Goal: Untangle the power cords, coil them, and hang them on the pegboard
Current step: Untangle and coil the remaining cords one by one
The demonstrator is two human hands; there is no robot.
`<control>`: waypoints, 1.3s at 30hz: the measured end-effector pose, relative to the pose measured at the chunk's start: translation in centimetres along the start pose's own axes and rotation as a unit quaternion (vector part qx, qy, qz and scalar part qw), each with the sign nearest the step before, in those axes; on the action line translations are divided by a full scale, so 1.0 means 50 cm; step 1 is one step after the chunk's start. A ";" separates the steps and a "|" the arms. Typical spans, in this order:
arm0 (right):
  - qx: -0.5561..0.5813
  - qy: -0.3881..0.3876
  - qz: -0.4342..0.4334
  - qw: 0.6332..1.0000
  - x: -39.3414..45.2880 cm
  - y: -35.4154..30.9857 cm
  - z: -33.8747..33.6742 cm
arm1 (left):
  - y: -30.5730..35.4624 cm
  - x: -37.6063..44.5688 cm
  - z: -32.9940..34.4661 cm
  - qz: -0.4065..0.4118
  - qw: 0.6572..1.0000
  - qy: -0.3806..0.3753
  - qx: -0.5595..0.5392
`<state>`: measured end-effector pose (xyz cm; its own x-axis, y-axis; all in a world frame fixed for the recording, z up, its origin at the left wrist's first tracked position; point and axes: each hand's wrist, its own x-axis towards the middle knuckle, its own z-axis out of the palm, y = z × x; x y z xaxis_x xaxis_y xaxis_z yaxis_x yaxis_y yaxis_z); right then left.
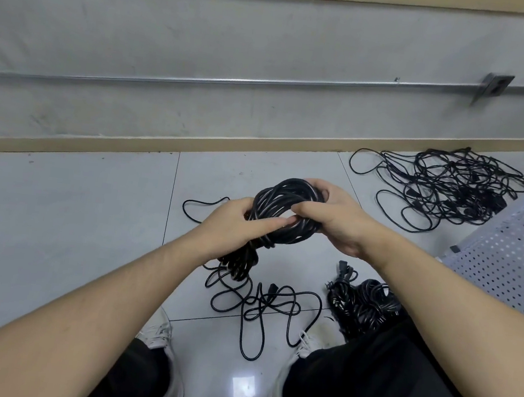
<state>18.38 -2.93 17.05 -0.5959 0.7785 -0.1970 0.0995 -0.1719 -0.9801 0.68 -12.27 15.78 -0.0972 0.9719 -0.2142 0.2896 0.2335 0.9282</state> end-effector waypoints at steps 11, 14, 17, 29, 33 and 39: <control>0.248 -0.071 0.015 0.966 -0.016 -0.012 -0.043 | 0.014 -0.007 -0.016 0.051 0.995 -0.012 -0.090; 0.275 -0.095 0.019 0.956 -0.005 -0.002 -0.054 | 0.017 -0.004 -0.014 0.057 0.989 -0.005 -0.139; 0.243 -0.109 0.007 0.964 -0.005 0.000 -0.049 | 0.026 -0.007 -0.008 0.047 0.979 -0.005 -0.198; 0.263 0.047 -0.060 0.962 0.031 0.003 -0.001 | 0.016 0.004 0.003 0.053 0.949 0.039 -0.308; 0.302 0.107 -0.027 0.947 0.058 0.024 0.014 | 0.014 0.002 0.001 0.088 0.954 0.063 -0.280; 0.230 0.141 0.035 0.962 0.046 0.028 0.031 | 0.014 -0.003 -0.007 0.072 0.952 0.117 -0.275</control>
<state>15.91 -2.31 15.24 -0.3548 0.8769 -0.3243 -0.2709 -0.4284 -0.8620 0.58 -12.26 16.57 -0.3216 0.9451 -0.0587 -0.2196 -0.0142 0.9755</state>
